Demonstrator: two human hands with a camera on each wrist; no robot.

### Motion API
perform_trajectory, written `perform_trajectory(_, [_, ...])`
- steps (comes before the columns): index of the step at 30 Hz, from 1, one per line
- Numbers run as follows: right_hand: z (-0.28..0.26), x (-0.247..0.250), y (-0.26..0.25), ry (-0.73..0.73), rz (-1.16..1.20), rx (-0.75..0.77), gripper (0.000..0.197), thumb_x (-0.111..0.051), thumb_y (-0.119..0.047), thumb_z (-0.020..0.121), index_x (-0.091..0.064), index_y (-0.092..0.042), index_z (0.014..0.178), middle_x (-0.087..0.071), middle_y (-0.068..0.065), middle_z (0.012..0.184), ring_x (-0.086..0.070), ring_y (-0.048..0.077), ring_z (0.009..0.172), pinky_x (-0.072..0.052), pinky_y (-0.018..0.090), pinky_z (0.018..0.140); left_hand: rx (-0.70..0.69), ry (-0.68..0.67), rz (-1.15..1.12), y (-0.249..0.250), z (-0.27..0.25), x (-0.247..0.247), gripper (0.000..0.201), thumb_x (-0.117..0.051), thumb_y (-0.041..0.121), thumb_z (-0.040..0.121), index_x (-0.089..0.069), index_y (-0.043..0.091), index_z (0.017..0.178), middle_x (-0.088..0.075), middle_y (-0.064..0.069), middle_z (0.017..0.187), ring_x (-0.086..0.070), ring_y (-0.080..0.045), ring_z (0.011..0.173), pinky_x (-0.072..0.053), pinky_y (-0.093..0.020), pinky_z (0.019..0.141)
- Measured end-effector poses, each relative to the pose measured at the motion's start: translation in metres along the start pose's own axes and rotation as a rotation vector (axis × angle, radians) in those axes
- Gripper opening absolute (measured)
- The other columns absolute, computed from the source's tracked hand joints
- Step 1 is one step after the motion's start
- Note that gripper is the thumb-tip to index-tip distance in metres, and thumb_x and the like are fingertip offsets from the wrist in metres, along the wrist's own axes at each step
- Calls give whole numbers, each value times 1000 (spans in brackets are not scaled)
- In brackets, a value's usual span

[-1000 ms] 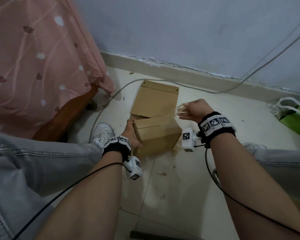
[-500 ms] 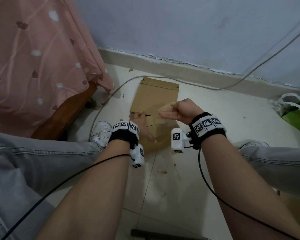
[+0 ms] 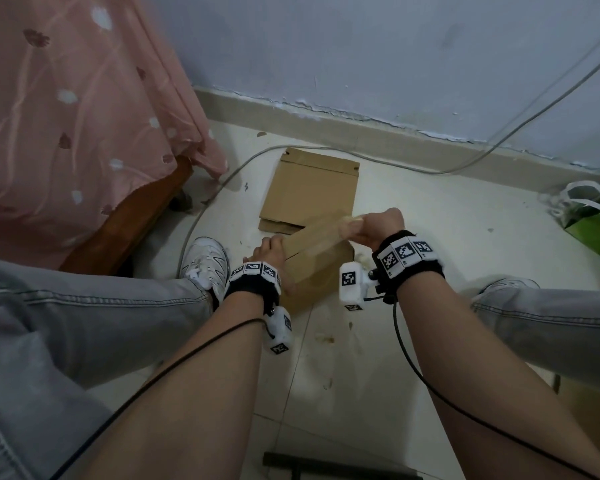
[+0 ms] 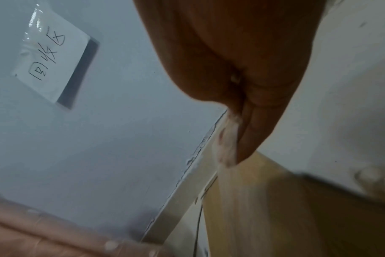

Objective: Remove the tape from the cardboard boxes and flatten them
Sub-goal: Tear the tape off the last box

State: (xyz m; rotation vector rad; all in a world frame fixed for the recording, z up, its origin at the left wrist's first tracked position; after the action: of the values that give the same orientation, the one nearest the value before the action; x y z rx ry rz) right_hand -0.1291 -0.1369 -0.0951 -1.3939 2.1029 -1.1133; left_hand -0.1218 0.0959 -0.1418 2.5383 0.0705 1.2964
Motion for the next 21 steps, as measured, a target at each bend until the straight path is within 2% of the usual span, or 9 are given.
perform_trajectory(3, [11, 30, -14, 199, 54, -13, 33, -50, -16, 96, -56, -11, 129, -57, 13, 138, -63, 18, 114, -50, 34, 99, 44, -6, 21, -21, -5, -5, 110, -86, 30, 59, -18, 22, 144, -31, -6, 143, -36, -32, 134, -33, -55, 109])
perform_trajectory(4, [11, 45, -22, 305, -138, -14, 40, -40, -27, 101, -49, -18, 139, -46, 2, 149, -51, 13, 130, -37, 31, 111, 61, -4, 20, -28, -8, -5, 110, -86, 30, 58, -17, 23, 144, -31, -6, 142, -36, -32, 134, -32, -54, 110])
perform_trajectory(6, [13, 69, -58, 406, -514, 187, 48, -25, -30, 103, -36, -20, 149, -33, -6, 156, -32, 8, 142, -21, 29, 115, 74, 23, 12, -34, -8, -4, 108, -84, 28, 58, -17, 23, 143, -33, -5, 142, -36, -30, 134, -32, -52, 111])
perform_trajectory(8, [10, 83, -67, 419, -96, 164, 45, -33, -16, 101, -38, -2, 144, -46, 10, 148, -53, 11, 126, -37, 32, 110, 79, 36, -32, -33, -8, 1, 107, -83, 24, 58, -17, 23, 142, -33, -6, 142, -37, -30, 133, -35, -52, 109])
perform_trajectory(9, [12, 85, -69, 344, 156, 185, 39, -40, -7, 98, -44, 8, 135, -57, 19, 133, -65, 14, 105, -51, 34, 99, 87, 31, -75, -32, -7, 3, 108, -85, 22, 56, -18, 23, 141, -33, -6, 142, -38, -30, 131, -38, -51, 107])
perform_trajectory(11, [3, 83, -65, 306, 314, 214, 30, -47, 5, 92, -53, 13, 121, -67, 24, 105, -69, 21, 77, -61, 35, 76, 97, 16, -147, -32, -7, 5, 111, -88, 17, 55, -18, 22, 141, -31, -7, 142, -39, -31, 129, -45, -46, 100])
perform_trajectory(14, [0, 59, -56, 191, 325, 141, 19, -46, 8, 91, -55, 7, 108, -64, 21, 97, -70, 31, 79, -61, 36, 67, 95, 10, -198, -33, -8, 3, 112, -89, 14, 58, -17, 21, 144, -29, -7, 143, -39, -33, 128, -46, -41, 92])
perform_trajectory(18, [-16, 31, -48, 112, 268, 187, 34, -33, 9, 87, -57, -4, 109, -63, 21, 106, -67, 32, 79, -56, 35, 67, 31, -21, -263, -27, -8, -3, 112, -89, 13, 61, -15, 20, 144, -28, -9, 140, -44, -34, 121, -47, -39, 86])
perform_trajectory(21, [-27, 12, -57, 63, 138, 325, 39, -31, 19, 75, -64, 0, 81, -64, 20, 82, -61, 28, 59, -54, 34, 57, 3, -17, -323, -24, -9, -7, 113, -89, 12, 60, -14, 21, 144, -29, -9, 139, -47, -34, 118, -49, -40, 86])
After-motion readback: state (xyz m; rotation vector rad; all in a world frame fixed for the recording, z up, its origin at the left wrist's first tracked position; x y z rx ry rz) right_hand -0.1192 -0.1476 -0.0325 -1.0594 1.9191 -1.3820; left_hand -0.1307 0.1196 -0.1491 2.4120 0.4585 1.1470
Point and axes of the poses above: each hand's wrist, its own z-axis towards the middle knuckle, its own x-axis out of the back of the hand, y = z × x, the point moved 6 cm from there along z, towards the middle knuckle
